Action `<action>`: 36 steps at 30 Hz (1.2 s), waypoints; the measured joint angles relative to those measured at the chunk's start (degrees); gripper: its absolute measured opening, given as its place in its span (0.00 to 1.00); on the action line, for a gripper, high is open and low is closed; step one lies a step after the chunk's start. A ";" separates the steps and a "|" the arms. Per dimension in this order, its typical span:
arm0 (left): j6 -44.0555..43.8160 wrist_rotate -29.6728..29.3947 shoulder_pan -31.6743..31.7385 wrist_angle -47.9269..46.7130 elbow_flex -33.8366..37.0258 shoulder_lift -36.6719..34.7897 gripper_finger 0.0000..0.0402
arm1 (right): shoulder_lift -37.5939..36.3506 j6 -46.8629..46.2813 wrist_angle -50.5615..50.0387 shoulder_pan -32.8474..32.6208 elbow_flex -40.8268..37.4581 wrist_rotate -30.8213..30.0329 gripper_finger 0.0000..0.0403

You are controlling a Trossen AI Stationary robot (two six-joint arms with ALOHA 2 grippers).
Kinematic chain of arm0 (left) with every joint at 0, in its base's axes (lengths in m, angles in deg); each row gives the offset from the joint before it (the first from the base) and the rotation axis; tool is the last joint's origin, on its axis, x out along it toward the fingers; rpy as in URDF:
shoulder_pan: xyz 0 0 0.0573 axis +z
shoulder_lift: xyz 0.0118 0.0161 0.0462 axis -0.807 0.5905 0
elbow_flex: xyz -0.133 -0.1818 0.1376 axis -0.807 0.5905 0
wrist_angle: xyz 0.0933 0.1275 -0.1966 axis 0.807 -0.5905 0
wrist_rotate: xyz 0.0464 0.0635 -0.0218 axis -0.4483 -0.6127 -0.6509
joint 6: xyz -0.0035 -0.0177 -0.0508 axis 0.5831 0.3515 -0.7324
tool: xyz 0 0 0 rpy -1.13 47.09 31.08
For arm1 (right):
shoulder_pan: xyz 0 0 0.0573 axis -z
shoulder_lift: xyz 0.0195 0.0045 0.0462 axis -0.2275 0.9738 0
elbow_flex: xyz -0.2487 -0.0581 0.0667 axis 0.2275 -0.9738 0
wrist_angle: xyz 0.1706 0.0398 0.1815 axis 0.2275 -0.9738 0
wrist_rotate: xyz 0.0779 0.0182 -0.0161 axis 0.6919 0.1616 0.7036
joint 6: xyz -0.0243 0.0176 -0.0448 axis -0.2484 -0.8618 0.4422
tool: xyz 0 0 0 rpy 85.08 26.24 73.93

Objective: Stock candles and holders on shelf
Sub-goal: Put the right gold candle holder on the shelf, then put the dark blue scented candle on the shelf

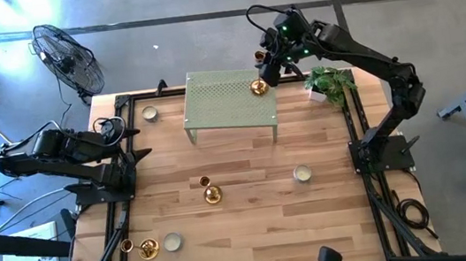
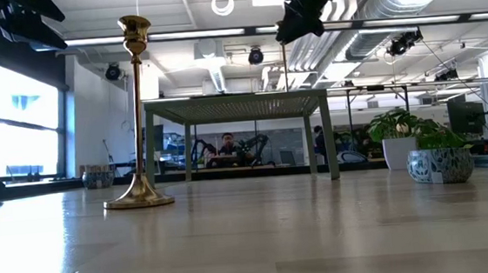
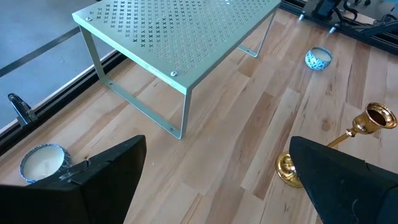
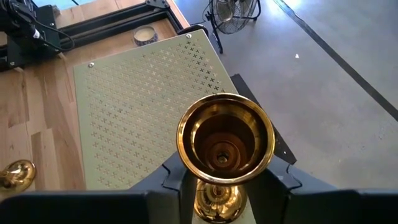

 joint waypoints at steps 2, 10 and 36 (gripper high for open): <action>0.00 0.00 -0.02 0.00 0.00 0.00 0.97 | 0.02 -0.15 -0.58 0.00 0.00 -0.11 0.32; 0.00 -0.02 0.00 0.00 0.00 0.00 0.97 | 0.01 -0.13 -1.31 0.00 0.00 -0.66 0.55; -0.34 0.53 -0.02 0.02 0.00 0.02 0.97 | -3.52 1.75 -7.19 0.00 0.00 -3.86 0.66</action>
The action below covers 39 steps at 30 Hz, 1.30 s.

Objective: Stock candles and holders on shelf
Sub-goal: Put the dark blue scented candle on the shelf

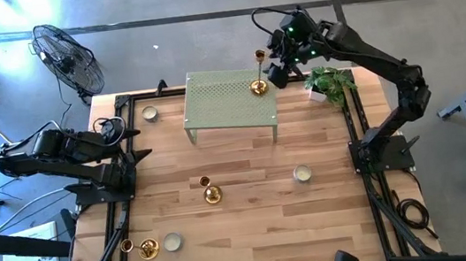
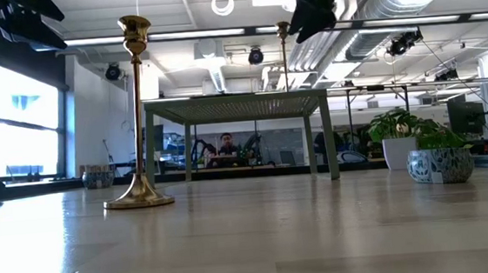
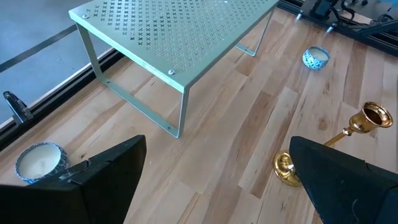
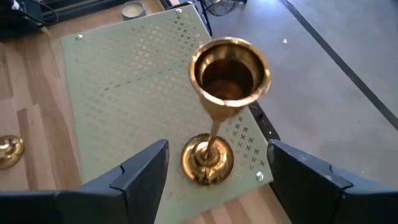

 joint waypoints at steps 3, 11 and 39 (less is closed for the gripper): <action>0.02 -0.08 0.00 0.00 0.00 -0.01 0.97 | -1.79 0.01 -1.99 0.00 0.00 -0.53 0.66; 0.38 -0.33 0.01 0.00 0.00 0.00 0.97 | -8.54 -0.94 -7.68 -0.04 0.00 -1.63 0.66; -3.27 -0.48 0.02 0.72 -0.04 0.02 0.97 | -16.67 -15.18 -18.23 -8.11 0.00 -1.78 0.66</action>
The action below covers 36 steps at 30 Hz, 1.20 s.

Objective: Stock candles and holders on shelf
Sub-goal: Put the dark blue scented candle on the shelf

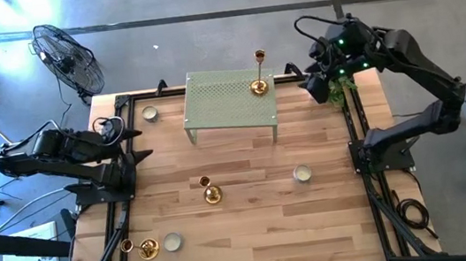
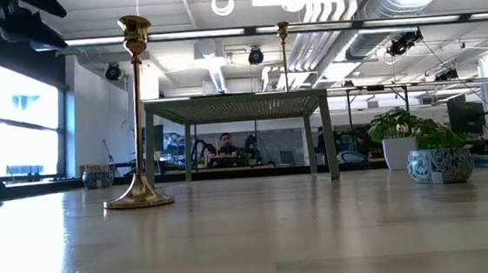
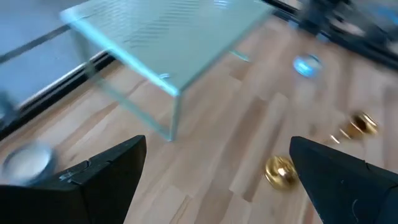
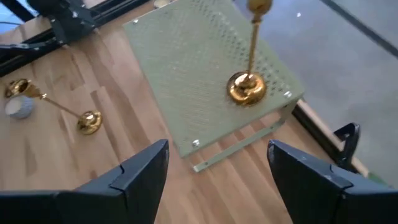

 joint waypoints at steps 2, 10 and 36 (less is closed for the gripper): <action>-6.00 -2.24 0.00 -1.51 -0.01 0.23 0.97 | 0.00 -1.27 -0.93 -1.34 0.00 0.00 0.66; -4.25 -1.09 0.00 -3.05 -0.18 0.51 0.97 | -1.50 -9.48 -5.62 -9.51 0.00 -7.08 0.66; 16.05 3.83 0.00 -28.15 -47.45 25.35 0.97 | -4.02 -31.59 -6.93 -39.24 0.02 -27.57 0.66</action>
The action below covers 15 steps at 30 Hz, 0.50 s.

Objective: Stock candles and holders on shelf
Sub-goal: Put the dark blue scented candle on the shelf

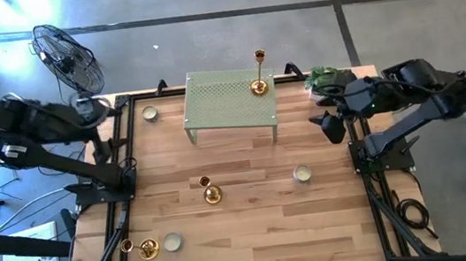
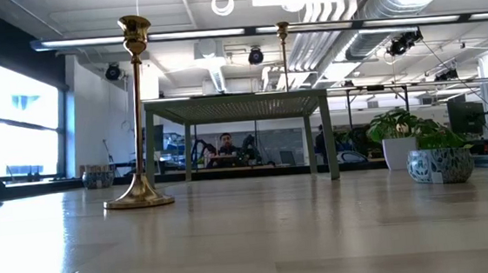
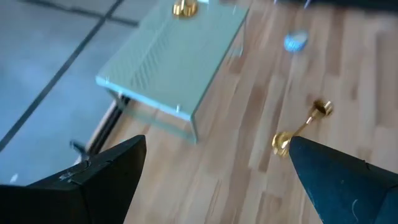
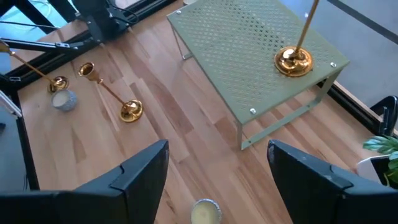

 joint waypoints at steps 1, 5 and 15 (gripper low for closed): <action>0.25 -0.24 0.00 0.04 -2.05 0.75 0.97 | 0.03 -0.27 0.00 -0.61 0.00 -0.56 0.66; 1.12 -3.15 0.00 0.02 -8.38 2.19 0.97 | 0.06 -1.34 0.00 -2.50 0.00 -2.44 0.66; 2.77 -9.61 0.00 -0.03 -13.12 3.15 0.97 | 0.06 -1.91 0.00 -3.75 0.00 -5.51 0.66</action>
